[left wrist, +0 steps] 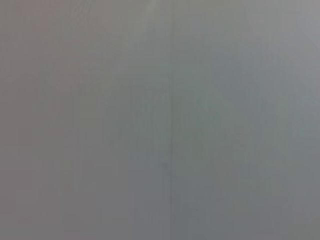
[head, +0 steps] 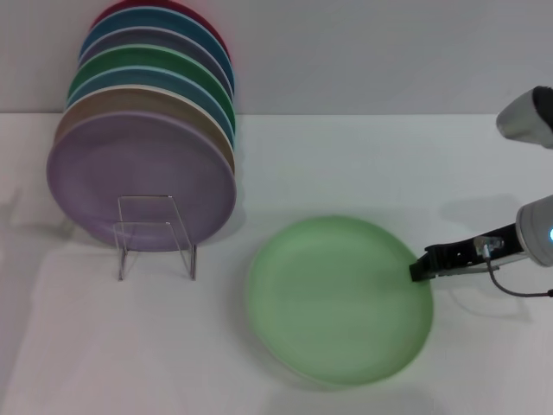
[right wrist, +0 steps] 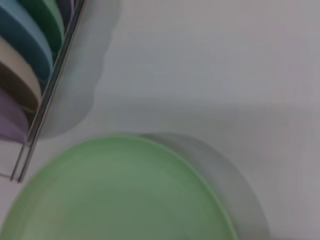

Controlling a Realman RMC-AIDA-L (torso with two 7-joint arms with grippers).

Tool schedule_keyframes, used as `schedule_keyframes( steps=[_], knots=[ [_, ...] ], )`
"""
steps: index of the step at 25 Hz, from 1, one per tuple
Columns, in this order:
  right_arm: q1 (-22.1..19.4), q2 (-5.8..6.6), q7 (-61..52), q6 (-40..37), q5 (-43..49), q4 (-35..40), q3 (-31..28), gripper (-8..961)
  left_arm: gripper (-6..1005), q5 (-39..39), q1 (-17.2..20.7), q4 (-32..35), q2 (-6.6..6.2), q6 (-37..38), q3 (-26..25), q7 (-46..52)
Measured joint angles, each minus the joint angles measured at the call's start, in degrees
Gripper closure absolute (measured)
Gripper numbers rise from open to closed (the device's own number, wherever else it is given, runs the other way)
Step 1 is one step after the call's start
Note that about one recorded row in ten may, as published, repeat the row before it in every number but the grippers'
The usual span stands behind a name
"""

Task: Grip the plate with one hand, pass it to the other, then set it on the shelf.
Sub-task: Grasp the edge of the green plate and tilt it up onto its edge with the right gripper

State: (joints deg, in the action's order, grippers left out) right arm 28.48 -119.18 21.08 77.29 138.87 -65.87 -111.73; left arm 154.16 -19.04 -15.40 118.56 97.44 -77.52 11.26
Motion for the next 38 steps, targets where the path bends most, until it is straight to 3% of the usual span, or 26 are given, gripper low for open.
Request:
schedule_keyframes(
  steps=[21,31,38],
  knots=[
    [-6.83,0.12,-0.04,-8.55,7.33,-16.94,3.81,934,166,0.0,0.49,-0.07,0.08,0.04,0.39,0.51],
    [-11.09,0.0,-3.44,-20.95,19.96,-26.62,14.84,935,165,0.0,0.59,-0.07,0.09,0.1,0.5,0.52],
    [-16.42,-0.2,-5.14,-36.57,25.8,-28.06,24.61,935,166,0.38,1.03,-0.03,0.19,0.29,0.53,0.52]
  ],
)
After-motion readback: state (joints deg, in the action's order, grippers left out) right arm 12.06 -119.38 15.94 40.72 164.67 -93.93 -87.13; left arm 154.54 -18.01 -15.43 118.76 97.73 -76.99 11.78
